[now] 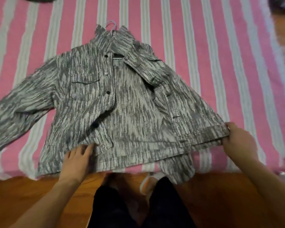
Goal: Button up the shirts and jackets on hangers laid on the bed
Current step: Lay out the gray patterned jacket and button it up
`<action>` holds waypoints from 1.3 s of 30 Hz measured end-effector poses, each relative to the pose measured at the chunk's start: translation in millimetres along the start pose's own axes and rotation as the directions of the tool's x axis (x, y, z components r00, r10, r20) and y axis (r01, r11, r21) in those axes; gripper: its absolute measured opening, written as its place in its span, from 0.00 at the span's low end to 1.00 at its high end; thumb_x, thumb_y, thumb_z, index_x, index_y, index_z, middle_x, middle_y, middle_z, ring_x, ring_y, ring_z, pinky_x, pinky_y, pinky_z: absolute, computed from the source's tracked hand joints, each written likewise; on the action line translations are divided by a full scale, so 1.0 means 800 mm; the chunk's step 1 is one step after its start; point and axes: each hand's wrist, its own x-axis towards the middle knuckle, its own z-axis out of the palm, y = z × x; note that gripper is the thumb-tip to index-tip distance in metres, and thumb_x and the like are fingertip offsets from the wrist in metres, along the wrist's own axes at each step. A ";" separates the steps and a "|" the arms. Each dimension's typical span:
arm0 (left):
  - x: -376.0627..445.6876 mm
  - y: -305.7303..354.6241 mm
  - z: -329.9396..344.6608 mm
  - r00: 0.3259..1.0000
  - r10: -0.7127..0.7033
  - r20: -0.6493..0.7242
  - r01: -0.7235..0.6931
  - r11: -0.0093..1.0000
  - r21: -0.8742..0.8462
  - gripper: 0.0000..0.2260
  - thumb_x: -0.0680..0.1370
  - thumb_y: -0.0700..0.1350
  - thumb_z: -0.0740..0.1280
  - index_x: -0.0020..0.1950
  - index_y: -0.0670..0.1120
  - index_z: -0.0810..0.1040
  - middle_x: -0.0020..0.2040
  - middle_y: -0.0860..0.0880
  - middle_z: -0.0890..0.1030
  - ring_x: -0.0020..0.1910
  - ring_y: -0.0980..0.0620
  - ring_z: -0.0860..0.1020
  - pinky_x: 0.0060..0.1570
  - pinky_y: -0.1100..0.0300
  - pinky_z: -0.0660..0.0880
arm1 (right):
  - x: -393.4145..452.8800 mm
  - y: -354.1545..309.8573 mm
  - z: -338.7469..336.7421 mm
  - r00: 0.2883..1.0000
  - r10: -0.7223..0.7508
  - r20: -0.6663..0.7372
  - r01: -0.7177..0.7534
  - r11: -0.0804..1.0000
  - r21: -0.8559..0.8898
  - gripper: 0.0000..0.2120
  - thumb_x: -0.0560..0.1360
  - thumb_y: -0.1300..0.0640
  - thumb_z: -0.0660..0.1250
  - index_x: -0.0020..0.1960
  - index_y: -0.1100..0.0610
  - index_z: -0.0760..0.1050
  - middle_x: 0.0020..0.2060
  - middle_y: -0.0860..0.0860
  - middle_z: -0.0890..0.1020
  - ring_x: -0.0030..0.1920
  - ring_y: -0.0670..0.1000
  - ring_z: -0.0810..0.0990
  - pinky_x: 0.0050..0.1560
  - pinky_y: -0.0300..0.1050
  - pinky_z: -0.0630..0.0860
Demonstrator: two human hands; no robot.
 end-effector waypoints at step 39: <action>-0.059 -0.077 0.015 0.992 -0.119 -0.046 0.097 0.937 -0.335 0.28 0.79 0.49 0.69 0.77 0.46 0.67 0.70 0.35 0.69 0.69 0.34 0.68 0.70 0.36 0.68 | -0.096 -0.079 0.138 0.824 0.491 0.282 -0.559 0.787 0.262 0.25 0.78 0.52 0.60 0.72 0.61 0.68 0.63 0.64 0.76 0.57 0.66 0.78 0.60 0.65 0.76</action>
